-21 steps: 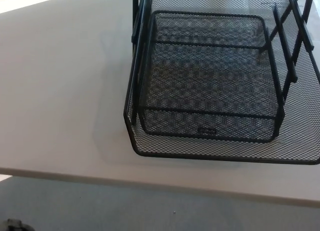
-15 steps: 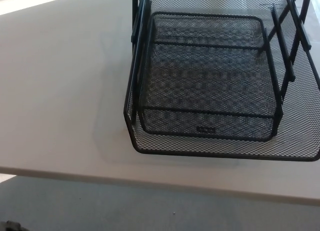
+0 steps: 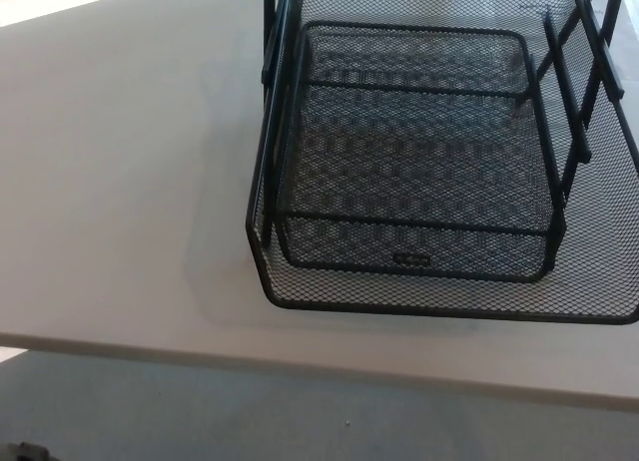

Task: A balck drawer is kept on the middle of the table and the robot uses its right hand to push it back away from the robot

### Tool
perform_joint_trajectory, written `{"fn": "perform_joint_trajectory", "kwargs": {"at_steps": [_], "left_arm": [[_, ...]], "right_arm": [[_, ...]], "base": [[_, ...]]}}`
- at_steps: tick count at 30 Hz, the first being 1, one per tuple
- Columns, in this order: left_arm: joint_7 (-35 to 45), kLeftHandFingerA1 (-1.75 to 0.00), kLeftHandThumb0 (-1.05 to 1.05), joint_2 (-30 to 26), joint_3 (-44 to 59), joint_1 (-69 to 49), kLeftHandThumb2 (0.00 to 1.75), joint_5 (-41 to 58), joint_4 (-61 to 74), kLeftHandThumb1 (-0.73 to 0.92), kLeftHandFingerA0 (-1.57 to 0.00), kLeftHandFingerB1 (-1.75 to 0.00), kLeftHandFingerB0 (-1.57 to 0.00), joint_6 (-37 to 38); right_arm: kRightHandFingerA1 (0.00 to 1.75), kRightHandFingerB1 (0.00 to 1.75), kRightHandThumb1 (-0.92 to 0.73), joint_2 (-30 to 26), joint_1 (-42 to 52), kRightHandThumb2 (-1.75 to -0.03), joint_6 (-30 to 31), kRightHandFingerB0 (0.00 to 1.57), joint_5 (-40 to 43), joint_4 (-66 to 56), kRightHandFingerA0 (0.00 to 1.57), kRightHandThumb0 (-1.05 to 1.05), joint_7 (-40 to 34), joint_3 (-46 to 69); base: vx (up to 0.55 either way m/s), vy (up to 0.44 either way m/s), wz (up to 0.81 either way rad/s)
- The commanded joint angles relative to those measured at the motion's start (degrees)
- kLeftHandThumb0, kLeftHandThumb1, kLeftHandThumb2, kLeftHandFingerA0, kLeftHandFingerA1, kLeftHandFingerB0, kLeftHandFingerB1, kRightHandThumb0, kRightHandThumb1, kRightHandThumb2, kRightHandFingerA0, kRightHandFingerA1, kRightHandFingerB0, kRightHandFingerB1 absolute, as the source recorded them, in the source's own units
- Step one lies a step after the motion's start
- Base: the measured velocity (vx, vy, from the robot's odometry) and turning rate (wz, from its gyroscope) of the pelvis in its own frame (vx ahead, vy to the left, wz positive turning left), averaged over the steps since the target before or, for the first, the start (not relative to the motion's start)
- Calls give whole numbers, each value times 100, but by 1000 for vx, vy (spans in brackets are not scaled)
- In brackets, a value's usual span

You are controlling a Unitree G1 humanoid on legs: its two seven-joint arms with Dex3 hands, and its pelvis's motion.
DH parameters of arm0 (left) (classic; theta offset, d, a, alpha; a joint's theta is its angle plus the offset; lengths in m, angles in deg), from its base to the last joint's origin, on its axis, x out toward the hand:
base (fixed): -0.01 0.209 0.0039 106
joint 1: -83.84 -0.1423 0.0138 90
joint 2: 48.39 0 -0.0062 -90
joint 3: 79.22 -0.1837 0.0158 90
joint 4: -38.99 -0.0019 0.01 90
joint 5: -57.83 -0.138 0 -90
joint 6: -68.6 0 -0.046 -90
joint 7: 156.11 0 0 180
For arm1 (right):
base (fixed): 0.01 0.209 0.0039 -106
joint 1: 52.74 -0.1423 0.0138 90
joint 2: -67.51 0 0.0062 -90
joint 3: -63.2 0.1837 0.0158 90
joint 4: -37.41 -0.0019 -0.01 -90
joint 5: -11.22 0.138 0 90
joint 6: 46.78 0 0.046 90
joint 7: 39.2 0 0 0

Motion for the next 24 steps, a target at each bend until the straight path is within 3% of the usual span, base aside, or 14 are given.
{"fn": "perform_joint_trajectory", "kwargs": {"at_steps": [1,6,11,18,24], "left_arm": [[105,-39,-56,-121,1,44,62,-77,-65,70,-48,-33,-33,129],[79,-38,-55,-127,-66,74,62,-153,-69,72,-47,-33,-32,153],[117,-38,-55,-125,-70,79,62,-150,-43,72,-47,-33,-32,122],[87,-38,-56,-132,-79,71,63,-165,-55,71,-48,-33,-33,154],[106,-38,-56,-132,-62,62,63,-143,-32,71,-47,-33,-32,125]], "right_arm": [[53,45,-64,-999,1659,-97,131,21,783,-3421,33,-56,890,910],[53,45,-66,-1284,2101,-100,-420,21,1597,-4484,36,-56,1460,1292],[53,45,-65,-1347,2355,-98,-318,21,2530,-5594,36,-56,1954,1453],[54,45,-64,-1353,2252,-100,-328,19,2798,-6125,36,-55,2171,1387],[53,45,-65,-1449,2157,-99,53,20,3259,-6712,34,-60,2431,1453]], "base": [[0,0,0],[0,0,0],[0,0,0],[0,0,0],[0,0,0]]}}
